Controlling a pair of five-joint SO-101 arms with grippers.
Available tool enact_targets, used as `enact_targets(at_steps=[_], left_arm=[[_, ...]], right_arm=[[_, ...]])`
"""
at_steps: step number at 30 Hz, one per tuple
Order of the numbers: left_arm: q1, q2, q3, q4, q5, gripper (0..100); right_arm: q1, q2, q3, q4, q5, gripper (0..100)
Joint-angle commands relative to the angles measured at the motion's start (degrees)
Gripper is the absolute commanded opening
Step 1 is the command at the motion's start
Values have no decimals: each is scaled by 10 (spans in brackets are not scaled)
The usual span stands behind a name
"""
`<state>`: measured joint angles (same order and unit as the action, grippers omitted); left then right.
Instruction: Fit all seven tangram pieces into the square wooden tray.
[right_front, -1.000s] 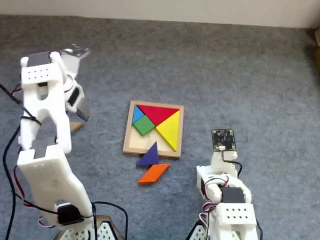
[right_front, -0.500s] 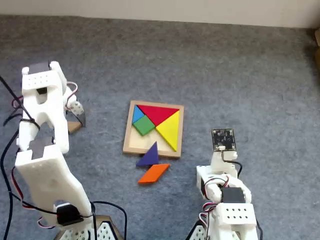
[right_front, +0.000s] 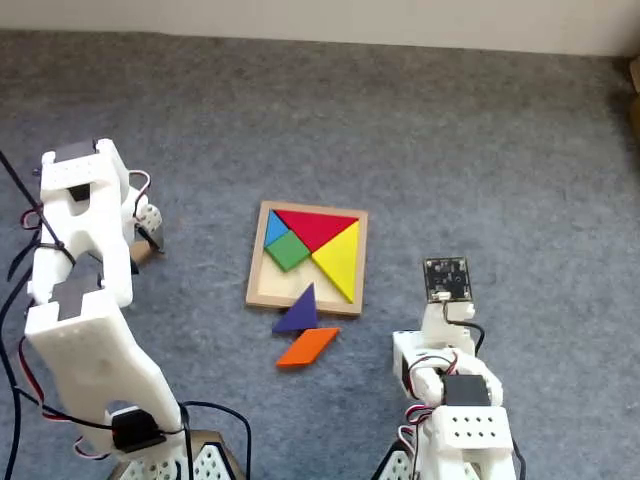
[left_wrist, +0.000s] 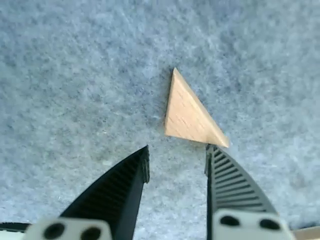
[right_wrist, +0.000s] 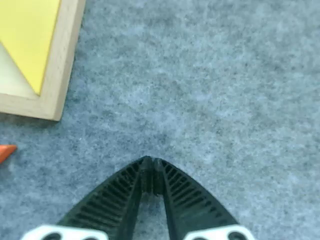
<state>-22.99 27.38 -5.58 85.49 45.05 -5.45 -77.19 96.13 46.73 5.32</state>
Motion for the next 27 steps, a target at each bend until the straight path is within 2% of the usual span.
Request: enact_targets(at_steps=[1, 4, 9, 12, 20, 27], left_arm=[[1, -37, -33, -1, 7, 187], [-15, -37, -58, 0, 67, 224], [-19, -31, -58, 0, 101, 452], [-22, -31, -36, 0, 127, 512], [-49, -30, 33, -13, 134, 459], [-58, -30, 106, -129, 134, 348]], right_arm=[[7, -7, 18, -14, -1, 30], [7, -7, 18, -14, -1, 30], [7, -7, 18, -14, -1, 30], [7, -7, 18, -14, -1, 30], [7, -7, 18, -13, -1, 30], [7, -7, 18, -13, -1, 30]])
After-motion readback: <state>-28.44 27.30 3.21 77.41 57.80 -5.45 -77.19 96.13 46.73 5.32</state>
